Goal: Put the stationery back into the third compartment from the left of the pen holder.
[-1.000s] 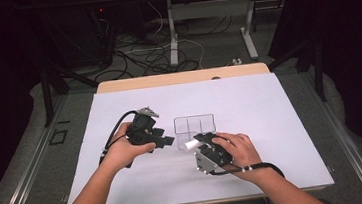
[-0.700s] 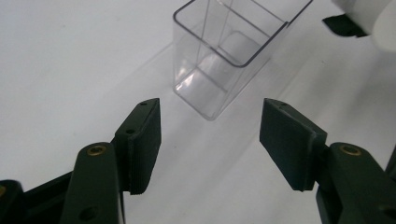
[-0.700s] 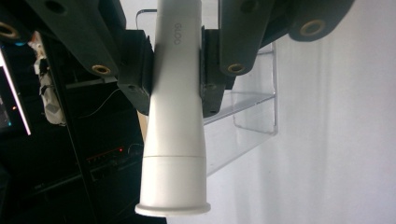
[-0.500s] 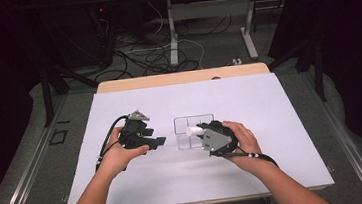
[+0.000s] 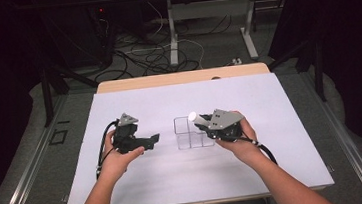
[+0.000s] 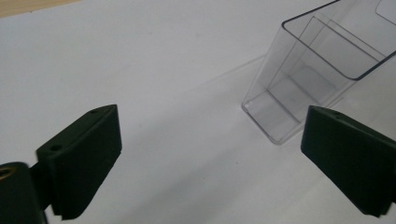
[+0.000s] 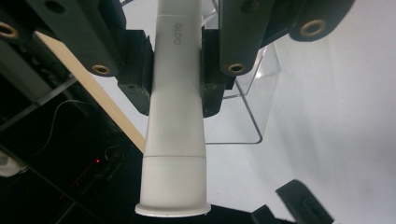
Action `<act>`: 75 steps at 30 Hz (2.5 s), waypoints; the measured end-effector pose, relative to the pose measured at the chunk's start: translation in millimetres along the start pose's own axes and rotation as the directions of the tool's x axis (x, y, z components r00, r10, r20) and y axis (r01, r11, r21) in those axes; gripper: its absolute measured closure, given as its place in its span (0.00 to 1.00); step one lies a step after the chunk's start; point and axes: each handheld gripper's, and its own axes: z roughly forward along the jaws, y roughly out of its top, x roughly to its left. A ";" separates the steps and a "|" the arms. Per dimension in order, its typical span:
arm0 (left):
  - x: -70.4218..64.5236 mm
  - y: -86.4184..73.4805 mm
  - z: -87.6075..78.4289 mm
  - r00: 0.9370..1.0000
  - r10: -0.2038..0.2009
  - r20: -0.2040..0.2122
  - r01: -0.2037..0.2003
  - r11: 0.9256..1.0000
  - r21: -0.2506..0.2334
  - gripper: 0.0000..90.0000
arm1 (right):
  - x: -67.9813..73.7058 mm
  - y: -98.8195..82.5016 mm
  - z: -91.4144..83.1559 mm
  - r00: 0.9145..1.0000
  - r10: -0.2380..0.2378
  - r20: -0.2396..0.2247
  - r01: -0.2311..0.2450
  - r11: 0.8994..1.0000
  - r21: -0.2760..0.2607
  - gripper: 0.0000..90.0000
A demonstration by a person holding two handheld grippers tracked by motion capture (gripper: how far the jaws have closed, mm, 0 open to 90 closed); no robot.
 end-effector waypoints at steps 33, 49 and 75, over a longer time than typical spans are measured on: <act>6.9 -25.5 4.1 0.996 -0.079 -0.047 0.076 0.995 -0.066 0.01 | -13.4 -41.4 21.8 0.934 0.353 -0.055 -0.356 0.933 -0.056 0.77; 6.4 -27.0 7.6 0.995 -0.097 -0.039 0.095 0.994 -0.059 0.01 | -12.0 -49.9 22.3 0.923 0.380 -0.059 -0.382 0.924 -0.028 0.77; 11.9 -27.7 2.4 0.993 -0.103 -0.056 0.099 0.992 -0.078 0.01 | -21.9 -33.7 -24.1 0.878 0.471 0.085 -0.473 0.881 -0.002 0.19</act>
